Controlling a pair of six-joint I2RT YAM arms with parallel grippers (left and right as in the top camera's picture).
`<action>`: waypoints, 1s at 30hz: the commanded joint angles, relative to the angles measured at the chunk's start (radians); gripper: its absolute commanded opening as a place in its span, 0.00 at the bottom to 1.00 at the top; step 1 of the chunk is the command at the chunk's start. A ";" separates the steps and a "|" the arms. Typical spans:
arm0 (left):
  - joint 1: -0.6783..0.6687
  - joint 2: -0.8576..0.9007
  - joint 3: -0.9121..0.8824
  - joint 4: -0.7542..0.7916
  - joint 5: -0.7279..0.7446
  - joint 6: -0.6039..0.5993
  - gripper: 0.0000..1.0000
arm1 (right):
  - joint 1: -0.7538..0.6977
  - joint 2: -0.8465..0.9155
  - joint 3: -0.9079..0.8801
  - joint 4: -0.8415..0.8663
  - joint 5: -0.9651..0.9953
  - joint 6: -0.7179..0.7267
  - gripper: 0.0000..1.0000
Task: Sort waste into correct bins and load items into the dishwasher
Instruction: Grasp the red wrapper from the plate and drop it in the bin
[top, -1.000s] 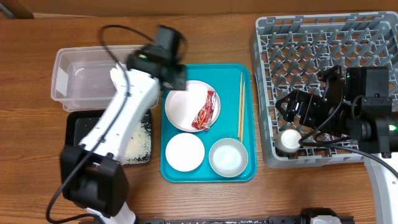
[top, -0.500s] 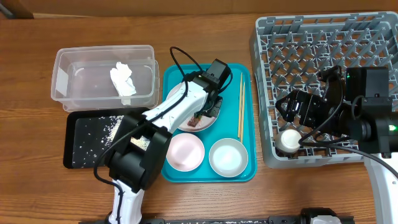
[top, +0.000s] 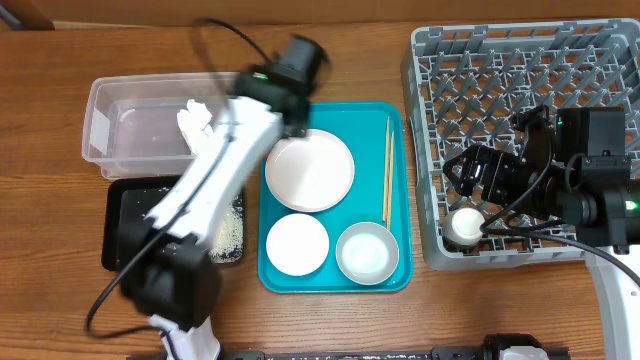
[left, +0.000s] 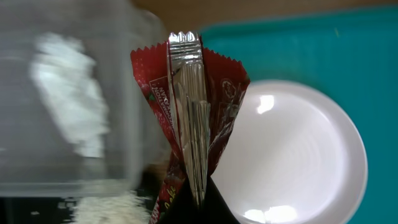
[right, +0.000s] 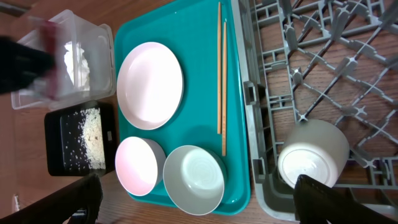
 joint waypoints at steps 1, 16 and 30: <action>0.109 -0.005 0.011 -0.015 -0.077 -0.028 0.04 | -0.003 0.001 0.010 0.006 0.010 -0.003 1.00; 0.222 -0.124 0.032 -0.117 0.179 0.077 0.58 | -0.003 0.001 0.010 0.028 0.081 -0.003 1.00; 0.077 -0.435 0.031 -0.286 0.187 0.066 0.90 | -0.003 0.001 0.010 0.092 0.141 -0.003 1.00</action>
